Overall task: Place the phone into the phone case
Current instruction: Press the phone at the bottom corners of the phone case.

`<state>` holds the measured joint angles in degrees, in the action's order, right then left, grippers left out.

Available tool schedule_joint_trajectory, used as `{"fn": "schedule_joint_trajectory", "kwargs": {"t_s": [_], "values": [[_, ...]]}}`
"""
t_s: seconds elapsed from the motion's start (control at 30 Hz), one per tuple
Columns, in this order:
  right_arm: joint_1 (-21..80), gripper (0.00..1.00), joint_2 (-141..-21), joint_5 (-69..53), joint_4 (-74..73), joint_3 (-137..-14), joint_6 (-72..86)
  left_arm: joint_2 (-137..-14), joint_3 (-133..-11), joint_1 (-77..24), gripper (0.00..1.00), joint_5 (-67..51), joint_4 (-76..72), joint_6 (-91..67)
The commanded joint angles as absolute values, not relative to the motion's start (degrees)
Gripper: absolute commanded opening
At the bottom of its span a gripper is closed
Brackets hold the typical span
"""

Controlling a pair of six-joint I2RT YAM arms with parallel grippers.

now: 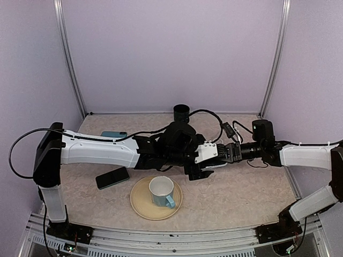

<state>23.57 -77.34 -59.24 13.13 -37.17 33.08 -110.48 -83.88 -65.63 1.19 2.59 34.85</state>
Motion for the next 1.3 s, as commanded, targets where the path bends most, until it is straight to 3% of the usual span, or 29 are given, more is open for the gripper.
{"fn": "schedule_joint_trajectory", "kwargs": {"t_s": [0.0,0.27,0.43,0.87,0.93,1.0,1.1,1.27], "values": [[24.3,0.0,-75.4,-60.6,14.4,-40.3,32.6,-112.1,-86.5,-65.8,0.99,3.4,4.5,35.7],[24.3,0.0,-75.7,-60.7,14.1,-40.7,32.3,-113.0,-87.3,-65.7,0.99,4.4,4.9,35.5],[24.3,0.0,-76.0,-60.7,14.1,-41.0,32.7,-112.9,-87.4,-65.8,0.93,3.7,5.1,35.9],[24.3,0.0,-76.8,-60.8,14.2,-41.3,34.5,-113.2,-87.8,-66.0,0.49,4.0,6.0,36.3],[24.3,0.0,-76.8,-60.8,14.2,-41.4,34.6,-113.4,-87.8,-65.9,0.54,4.7,6.3,36.1],[24.3,0.0,-76.7,-60.9,14.5,-41.3,34.8,-113.5,-87.8,-65.9,0.72,5.3,6.4,36.2],[24.3,0.0,-76.3,-61.0,14.4,-41.3,34.8,-113.1,-87.1,-65.9,0.84,6.0,7.1,36.9],[24.3,0.0,-75.9,-60.8,13.7,-41.4,34.2,-112.0,-85.7,-64.9,0.94,6.1,8.0,37.5]]}}
